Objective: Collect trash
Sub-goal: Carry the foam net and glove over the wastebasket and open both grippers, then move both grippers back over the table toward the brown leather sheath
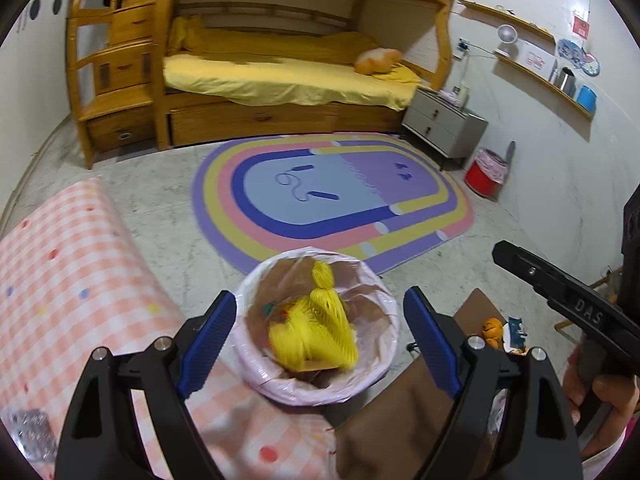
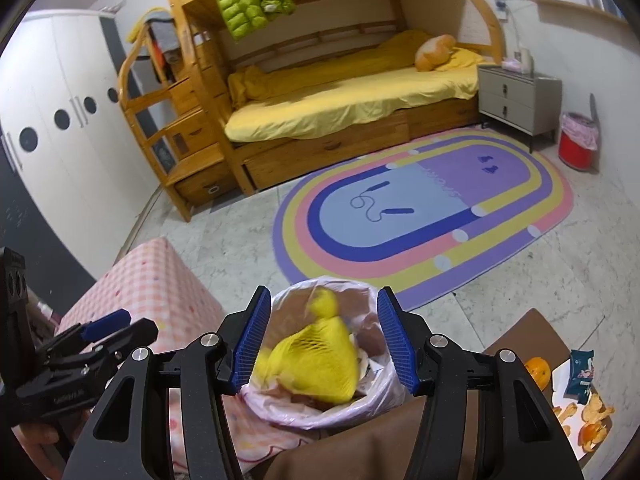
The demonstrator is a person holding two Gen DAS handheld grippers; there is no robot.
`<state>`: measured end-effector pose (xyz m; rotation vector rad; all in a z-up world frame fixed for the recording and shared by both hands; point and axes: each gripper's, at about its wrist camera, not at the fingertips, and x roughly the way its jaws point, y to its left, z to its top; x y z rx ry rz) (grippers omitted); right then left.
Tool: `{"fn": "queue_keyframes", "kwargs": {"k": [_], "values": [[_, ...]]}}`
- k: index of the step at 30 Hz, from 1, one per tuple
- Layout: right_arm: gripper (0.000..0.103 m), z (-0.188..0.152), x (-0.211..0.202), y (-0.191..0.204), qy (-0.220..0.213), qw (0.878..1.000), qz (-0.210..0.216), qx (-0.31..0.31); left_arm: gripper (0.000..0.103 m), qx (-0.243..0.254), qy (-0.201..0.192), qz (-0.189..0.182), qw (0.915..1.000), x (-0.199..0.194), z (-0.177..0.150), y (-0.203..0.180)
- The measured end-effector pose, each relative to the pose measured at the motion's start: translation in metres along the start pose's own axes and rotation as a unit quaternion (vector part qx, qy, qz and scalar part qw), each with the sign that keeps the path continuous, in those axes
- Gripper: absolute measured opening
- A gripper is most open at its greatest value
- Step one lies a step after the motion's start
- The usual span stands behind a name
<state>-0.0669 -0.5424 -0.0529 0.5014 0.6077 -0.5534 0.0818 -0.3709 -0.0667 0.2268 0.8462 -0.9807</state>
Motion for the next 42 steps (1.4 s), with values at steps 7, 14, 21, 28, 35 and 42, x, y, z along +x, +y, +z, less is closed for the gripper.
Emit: {"fn": "queue_keyframes", "kwargs": {"k": [7, 14, 21, 28, 35, 42], "values": [[0.056, -0.012, -0.022, 0.029, 0.005, 0.999, 0.030, -0.028, 0.083, -0.009, -0.021, 0.053, 0.9983, -0.050, -0.023, 0.018], [0.058, -0.029, -0.039, 0.088, 0.018, 0.992, 0.083, -0.088, 0.086, -0.051, -0.042, 0.107, 0.9921, -0.106, -0.063, 0.052], [0.059, -0.058, -0.045, 0.160, 0.042, 0.978, 0.135, -0.156, 0.087, -0.123, -0.048, 0.182, 0.9744, -0.156, -0.111, 0.107], [0.063, -0.089, -0.046, 0.225, 0.039, 0.959, 0.174, -0.221, 0.089, -0.202, -0.060, 0.267, 0.9403, -0.204, -0.155, 0.169], [0.034, -0.113, -0.032, 0.269, 0.046, 0.941, 0.198, -0.270, 0.090, -0.265, -0.039, 0.298, 0.9160, -0.220, -0.196, 0.221], [0.033, -0.127, -0.020, 0.282, 0.073, 0.934, 0.196, -0.289, 0.080, -0.268, 0.010, 0.293, 0.9178, -0.192, -0.205, 0.246]]}}
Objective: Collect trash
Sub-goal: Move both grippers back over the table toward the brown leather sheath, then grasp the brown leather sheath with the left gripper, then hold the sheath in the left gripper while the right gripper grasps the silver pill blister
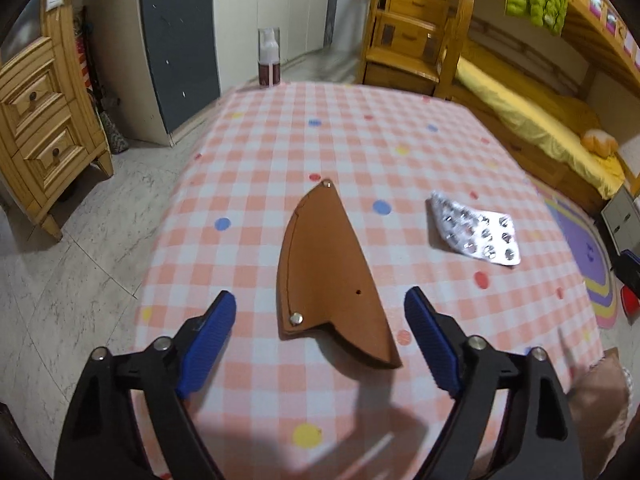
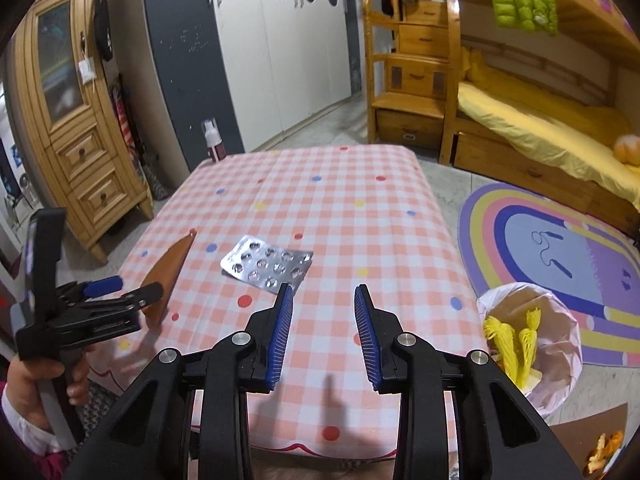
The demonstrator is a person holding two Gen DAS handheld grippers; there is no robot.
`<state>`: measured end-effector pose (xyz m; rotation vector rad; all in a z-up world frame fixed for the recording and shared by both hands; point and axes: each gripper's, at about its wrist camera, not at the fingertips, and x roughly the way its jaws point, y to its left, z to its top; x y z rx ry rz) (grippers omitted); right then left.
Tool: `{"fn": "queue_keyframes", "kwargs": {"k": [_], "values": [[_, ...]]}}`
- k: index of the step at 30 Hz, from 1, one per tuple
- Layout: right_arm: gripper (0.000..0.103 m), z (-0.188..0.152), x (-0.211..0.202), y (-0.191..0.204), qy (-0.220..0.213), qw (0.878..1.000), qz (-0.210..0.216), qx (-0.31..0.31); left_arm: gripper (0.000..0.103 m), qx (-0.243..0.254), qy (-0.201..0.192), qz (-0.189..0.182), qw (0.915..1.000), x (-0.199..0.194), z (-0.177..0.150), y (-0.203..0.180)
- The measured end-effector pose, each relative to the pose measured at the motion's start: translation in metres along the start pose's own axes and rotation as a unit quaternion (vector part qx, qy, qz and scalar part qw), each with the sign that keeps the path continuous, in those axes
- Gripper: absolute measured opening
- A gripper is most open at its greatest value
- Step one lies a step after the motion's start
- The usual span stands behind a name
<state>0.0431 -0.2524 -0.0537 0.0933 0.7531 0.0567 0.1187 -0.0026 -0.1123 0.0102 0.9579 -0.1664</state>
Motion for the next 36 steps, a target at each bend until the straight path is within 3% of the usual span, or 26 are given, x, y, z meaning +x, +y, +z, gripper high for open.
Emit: {"fn": "queue_keyframes", "kwargs": {"k": [6, 10, 14, 17, 24, 29, 31, 34, 36], "values": [[0.033, -0.005, 0.005, 0.001, 0.006, 1.000, -0.005, 0.004, 0.078, -0.005, 0.012, 0.009, 0.9999, 0.019, 0.009, -0.005], [0.033, -0.007, 0.010, 0.005, 0.012, 1.000, -0.002, 0.002, 0.054, 0.023, 0.009, 0.052, 0.9983, 0.021, 0.008, -0.016], [0.035, -0.008, 0.015, 0.009, 0.018, 1.000, 0.004, -0.006, 0.053, 0.022, 0.010, 0.028, 0.9993, 0.011, 0.003, -0.012], [0.050, -0.004, 0.026, 0.011, 0.028, 0.999, 0.013, -0.009, 0.053, 0.019, 0.000, 0.009, 0.9998, -0.002, 0.000, -0.007], [0.052, 0.010, 0.070, 0.019, 0.067, 0.997, 0.036, -0.021, 0.053, 0.021, -0.021, -0.006, 0.9996, -0.021, 0.003, -0.008], [0.068, 0.022, 0.093, 0.035, 0.070, 0.994, 0.049, -0.067, 0.053, 0.016, -0.018, -0.008, 0.9997, -0.019, 0.004, -0.005], [0.066, 0.030, 0.099, 0.035, 0.063, 0.995, 0.049, -0.067, 0.053, 0.014, -0.015, -0.006, 0.9998, -0.017, 0.004, -0.004], [0.042, 0.044, 0.114, 0.035, 0.060, 0.996, 0.037, -0.062, 0.053, 0.012, -0.010, -0.009, 0.9998, -0.012, 0.005, -0.002], [0.034, 0.052, 0.125, 0.034, 0.065, 0.996, 0.035, -0.054, 0.053, 0.013, -0.009, -0.006, 0.9999, -0.009, 0.005, -0.001]]}}
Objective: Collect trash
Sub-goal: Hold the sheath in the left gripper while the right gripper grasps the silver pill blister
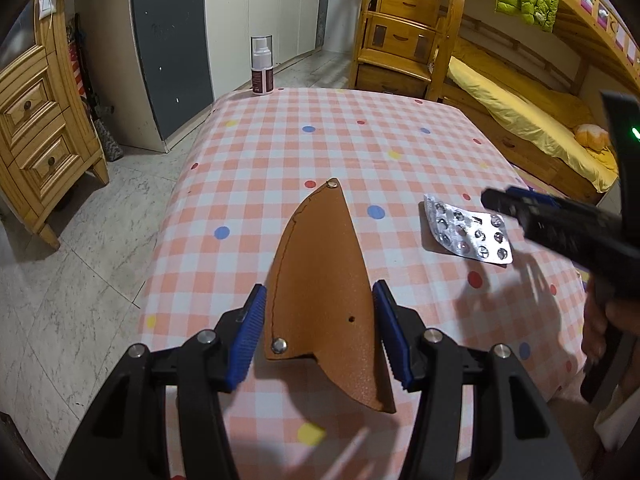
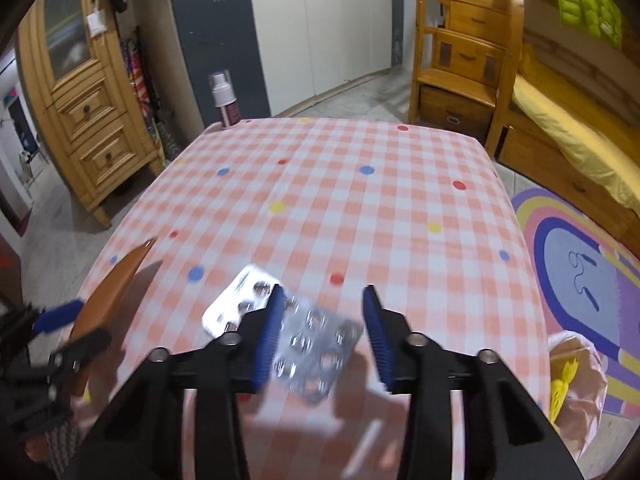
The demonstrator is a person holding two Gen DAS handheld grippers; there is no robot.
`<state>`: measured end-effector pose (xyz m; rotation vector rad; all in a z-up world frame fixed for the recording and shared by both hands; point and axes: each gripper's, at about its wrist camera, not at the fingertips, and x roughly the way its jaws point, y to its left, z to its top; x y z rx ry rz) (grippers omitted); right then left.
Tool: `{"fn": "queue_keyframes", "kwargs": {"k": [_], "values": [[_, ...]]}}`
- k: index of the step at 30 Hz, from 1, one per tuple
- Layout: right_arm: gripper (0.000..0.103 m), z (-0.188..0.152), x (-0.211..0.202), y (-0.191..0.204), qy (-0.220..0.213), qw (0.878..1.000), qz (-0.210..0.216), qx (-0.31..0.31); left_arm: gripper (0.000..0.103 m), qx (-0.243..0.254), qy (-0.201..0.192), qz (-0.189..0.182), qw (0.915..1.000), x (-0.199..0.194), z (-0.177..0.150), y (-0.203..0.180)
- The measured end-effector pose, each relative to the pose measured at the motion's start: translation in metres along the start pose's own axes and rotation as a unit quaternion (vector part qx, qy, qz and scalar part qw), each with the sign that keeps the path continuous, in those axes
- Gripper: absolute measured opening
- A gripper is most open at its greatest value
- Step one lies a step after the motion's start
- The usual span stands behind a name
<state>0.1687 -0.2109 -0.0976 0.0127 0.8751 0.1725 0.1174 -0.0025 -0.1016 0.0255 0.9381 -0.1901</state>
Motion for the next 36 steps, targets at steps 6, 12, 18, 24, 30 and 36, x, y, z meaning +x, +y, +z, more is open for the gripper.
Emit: {"fn": "queue_keyframes", "kwargs": {"k": [6, 12, 18, 24, 30, 36], "values": [[0.018, 0.003, 0.021, -0.010, 0.029, 0.999, -0.028, 0.013, 0.053, -0.003, 0.002, -0.001, 1.0000, 0.003, 0.001, 0.003], [0.018, -0.015, 0.011, -0.014, 0.064, 0.998, -0.018, 0.017, 0.053, -0.003, 0.002, -0.002, 1.0000, 0.004, 0.000, 0.005], [0.025, -0.032, -0.013, -0.007, 0.050, 0.998, -0.009, 0.020, 0.053, -0.008, -0.002, -0.002, 1.0000, 0.000, -0.001, 0.008], [0.067, -0.033, -0.023, 0.021, 0.022, 1.000, 0.003, 0.013, 0.053, -0.013, -0.006, 0.001, 0.9999, -0.003, -0.002, 0.013], [0.075, -0.032, 0.003, 0.049, 0.033, 0.999, -0.005, 0.004, 0.053, -0.019, -0.004, 0.003, 0.9998, -0.005, -0.005, 0.017], [0.073, -0.040, 0.006, 0.053, 0.036, 0.999, -0.033, -0.016, 0.053, -0.022, -0.001, 0.002, 0.9998, -0.004, -0.006, 0.022]]}}
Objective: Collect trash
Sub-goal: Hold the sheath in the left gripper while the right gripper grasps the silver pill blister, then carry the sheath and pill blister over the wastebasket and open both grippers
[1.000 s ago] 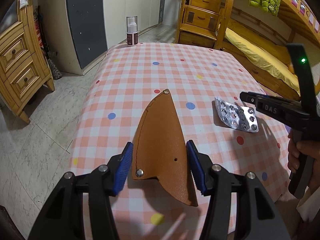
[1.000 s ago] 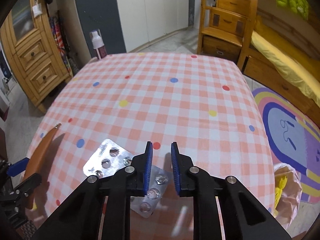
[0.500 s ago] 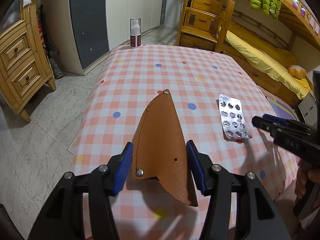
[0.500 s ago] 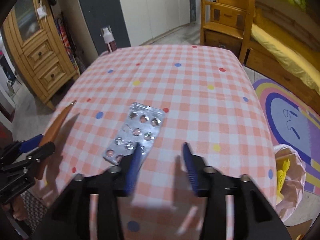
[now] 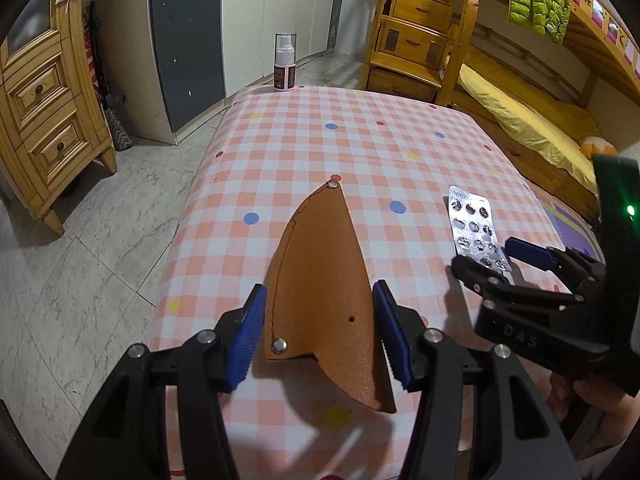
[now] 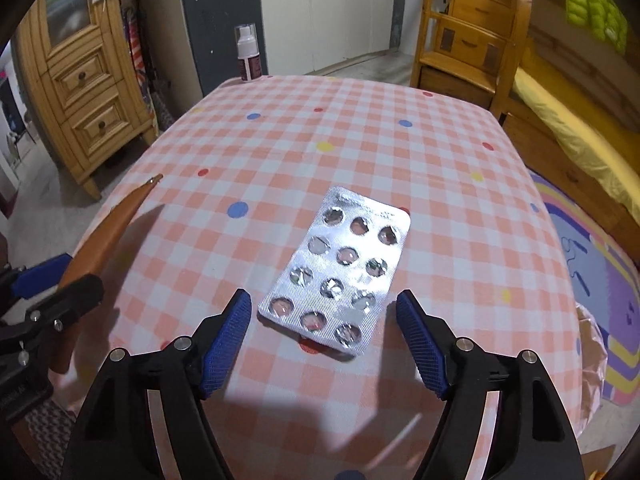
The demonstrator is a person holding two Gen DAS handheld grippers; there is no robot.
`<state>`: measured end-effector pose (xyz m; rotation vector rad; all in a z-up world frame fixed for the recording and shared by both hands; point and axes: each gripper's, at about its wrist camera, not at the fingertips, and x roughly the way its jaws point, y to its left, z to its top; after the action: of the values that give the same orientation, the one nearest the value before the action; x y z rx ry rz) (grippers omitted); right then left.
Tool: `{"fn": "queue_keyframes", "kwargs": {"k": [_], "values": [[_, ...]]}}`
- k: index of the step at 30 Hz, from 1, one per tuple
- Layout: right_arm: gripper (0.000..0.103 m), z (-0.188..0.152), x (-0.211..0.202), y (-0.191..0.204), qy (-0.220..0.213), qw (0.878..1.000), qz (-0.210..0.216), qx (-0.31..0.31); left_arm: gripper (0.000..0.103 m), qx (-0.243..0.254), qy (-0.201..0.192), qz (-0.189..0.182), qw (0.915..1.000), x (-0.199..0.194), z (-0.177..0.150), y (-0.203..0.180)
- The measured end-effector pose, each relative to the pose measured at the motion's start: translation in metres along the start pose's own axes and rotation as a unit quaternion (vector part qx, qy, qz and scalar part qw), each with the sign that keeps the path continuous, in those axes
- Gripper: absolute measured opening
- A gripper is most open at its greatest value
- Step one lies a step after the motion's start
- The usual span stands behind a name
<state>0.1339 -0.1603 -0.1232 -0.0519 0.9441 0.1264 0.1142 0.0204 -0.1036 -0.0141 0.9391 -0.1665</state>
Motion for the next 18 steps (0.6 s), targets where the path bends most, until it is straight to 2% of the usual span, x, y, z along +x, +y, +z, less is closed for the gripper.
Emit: {"fn": "queue_keyframes", "kwargs": {"k": [4, 7, 9, 13, 18], "values": [[0.065, -0.010, -0.007, -0.010, -0.011, 1.000, -0.002, 0.007, 0.053, -0.002, 0.002, -0.006, 1.0000, 0.001, -0.001, 0.000], [0.063, -0.012, -0.008, -0.010, -0.018, 1.000, -0.004, 0.006, 0.053, -0.001, 0.004, -0.010, 0.9999, 0.002, -0.001, -0.003], [0.056, -0.012, -0.008, -0.008, -0.024, 1.000, -0.003, 0.003, 0.053, 0.000, 0.004, -0.010, 0.9999, 0.001, -0.002, -0.003], [0.055, -0.013, -0.013, -0.008, -0.033, 0.999, -0.007, -0.003, 0.053, 0.002, 0.003, -0.010, 0.9999, -0.001, -0.003, -0.004], [0.055, -0.008, -0.051, -0.022, -0.067, 0.998, 0.007, 0.007, 0.053, 0.010, 0.000, -0.022, 0.9997, -0.008, -0.001, -0.014]]}}
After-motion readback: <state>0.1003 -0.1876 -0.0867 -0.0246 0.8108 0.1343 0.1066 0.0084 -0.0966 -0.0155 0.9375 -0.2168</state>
